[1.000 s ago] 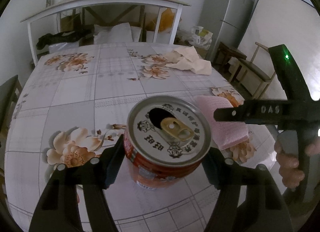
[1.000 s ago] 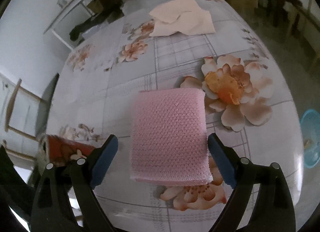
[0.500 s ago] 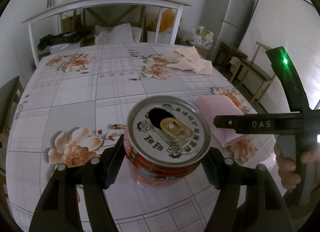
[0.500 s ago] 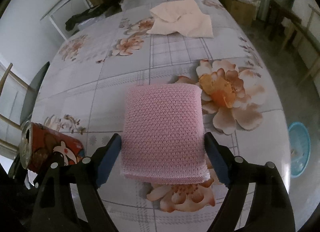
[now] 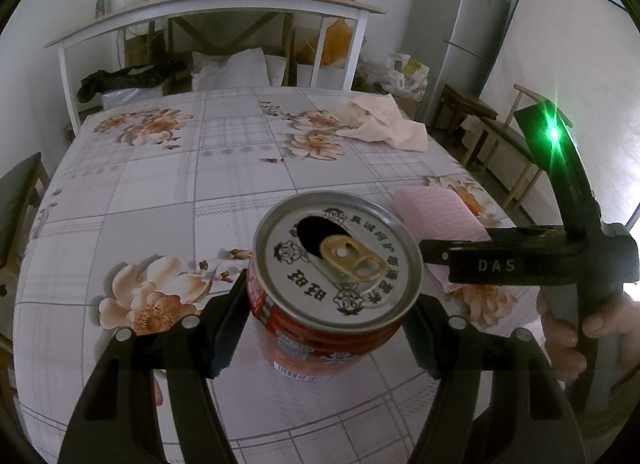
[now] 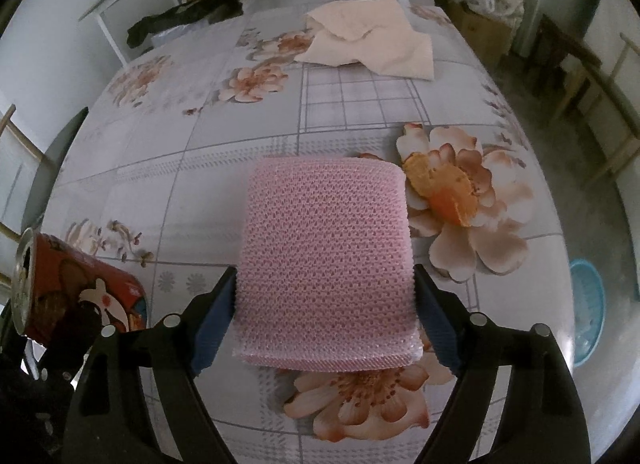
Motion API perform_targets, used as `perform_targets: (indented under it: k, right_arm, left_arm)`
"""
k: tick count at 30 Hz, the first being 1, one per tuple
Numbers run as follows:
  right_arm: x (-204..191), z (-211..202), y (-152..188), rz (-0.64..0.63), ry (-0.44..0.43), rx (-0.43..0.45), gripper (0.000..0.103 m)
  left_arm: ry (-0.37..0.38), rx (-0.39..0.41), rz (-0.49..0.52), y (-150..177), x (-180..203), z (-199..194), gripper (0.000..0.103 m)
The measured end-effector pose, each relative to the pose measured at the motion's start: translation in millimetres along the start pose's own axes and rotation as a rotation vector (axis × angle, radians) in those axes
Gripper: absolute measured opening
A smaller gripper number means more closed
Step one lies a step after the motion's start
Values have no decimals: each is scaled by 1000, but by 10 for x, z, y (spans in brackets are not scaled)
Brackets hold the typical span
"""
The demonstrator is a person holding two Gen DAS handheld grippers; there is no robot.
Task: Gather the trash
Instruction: 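Close the right tool on the pink sponge while the left tool holds the can, then lift the pink sponge with the right tool while the left tool lifts the can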
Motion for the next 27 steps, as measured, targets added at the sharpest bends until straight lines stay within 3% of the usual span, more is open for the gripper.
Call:
perform_targets:
  k: [27]
  right_arm:
    - [2, -2, 48, -17, -10, -18, 81]
  left_arm:
    - [-2, 3, 4, -1, -20, -1, 67]
Point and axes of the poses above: each gripper's, at about its wrist camera, not at the fingertips, and z roughly the way its jaws point, x to its right, y to its underside, the point moved 4 cm from there along z, roughly the way its jaws point, and after that the axes turned 13 degrees about x, right-handed, at the moved point
